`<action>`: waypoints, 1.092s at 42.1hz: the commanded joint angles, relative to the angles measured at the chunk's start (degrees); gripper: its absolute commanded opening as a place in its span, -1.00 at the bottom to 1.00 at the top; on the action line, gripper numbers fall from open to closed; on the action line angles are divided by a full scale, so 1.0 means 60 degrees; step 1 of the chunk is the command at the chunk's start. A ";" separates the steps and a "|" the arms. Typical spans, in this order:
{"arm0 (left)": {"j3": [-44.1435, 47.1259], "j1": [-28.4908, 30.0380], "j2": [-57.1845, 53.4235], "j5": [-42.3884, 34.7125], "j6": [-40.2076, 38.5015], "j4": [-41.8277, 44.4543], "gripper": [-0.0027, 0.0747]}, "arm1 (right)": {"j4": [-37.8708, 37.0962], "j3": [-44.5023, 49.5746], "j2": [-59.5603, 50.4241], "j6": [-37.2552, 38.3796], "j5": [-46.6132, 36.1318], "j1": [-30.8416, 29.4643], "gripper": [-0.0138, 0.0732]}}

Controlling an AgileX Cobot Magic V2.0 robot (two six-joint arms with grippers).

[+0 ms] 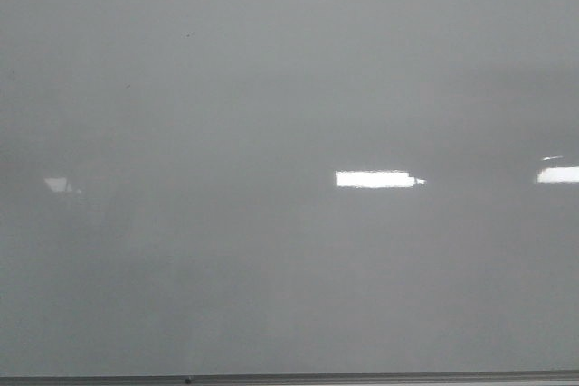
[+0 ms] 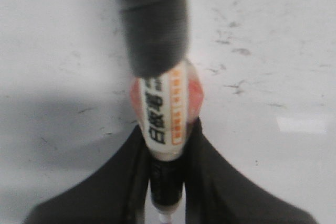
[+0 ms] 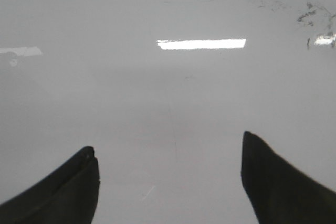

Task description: Write number 7 on whiteboard

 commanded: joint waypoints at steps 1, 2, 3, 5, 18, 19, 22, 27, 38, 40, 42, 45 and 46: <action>-0.0277 -0.0061 -0.0434 -0.0427 -0.0085 -0.0098 -0.94 | -0.0106 -0.0345 0.0148 -0.0022 -0.0688 -0.0044 0.65; -0.0292 -0.0061 -0.0545 -0.0161 -0.0085 -0.0098 -0.96 | -0.0106 -0.0345 0.0148 -0.0022 -0.0688 -0.0044 0.65; -0.0321 -0.0061 -0.0621 0.0089 -0.0085 -0.0098 -0.97 | -0.0106 -0.0345 0.0148 -0.0022 -0.0688 -0.0044 0.65; -0.0408 -0.0061 -0.0909 0.0809 -0.0109 -0.0142 -0.98 | -0.0106 -0.0345 0.0148 -0.0022 -0.0688 -0.0044 0.65; -0.2236 -0.1652 -0.1864 0.8152 0.1406 -0.1594 -0.98 | -0.0090 -0.0379 0.0268 -0.0022 -0.0192 -0.0030 0.65; -0.2343 -0.1894 -0.1864 0.8486 0.1538 -0.1761 -0.98 | -0.0061 -0.0413 0.0340 -0.0022 -0.0067 -0.0033 0.65; -0.2593 -0.2669 -0.1864 0.9228 0.2153 -0.2287 -0.98 | 0.0144 -0.0572 0.0659 -0.0022 0.0226 0.0040 0.65; -0.2889 -0.4151 -0.1864 0.9577 0.2923 -0.2684 -0.98 | 0.0536 -0.0980 0.1467 -0.0521 0.0507 0.0464 0.65; -0.2985 -0.7287 -0.2525 0.8577 0.5626 -0.2666 -0.98 | 0.2126 -0.2214 0.3319 -0.3271 0.1797 0.2395 0.65; -0.2985 -0.7756 -0.2643 0.8446 0.6048 -0.2666 -0.98 | 0.2571 -0.2436 0.3582 -0.3908 0.2039 0.2813 0.65; -0.2985 -0.8317 -0.2755 0.8360 0.6442 -0.2666 -0.98 | 0.3015 -0.2750 0.3928 -0.4623 0.2364 0.3310 0.65; -0.2985 -0.9170 -0.2930 0.8089 0.7006 -0.2666 -0.98 | 0.3942 -0.3367 0.4612 -0.5889 0.3000 0.4346 0.65; -0.2985 -0.9400 -0.2971 0.7986 0.7109 -0.2648 -0.98 | 0.4191 -0.3525 0.4797 -0.6120 0.3112 0.4665 0.65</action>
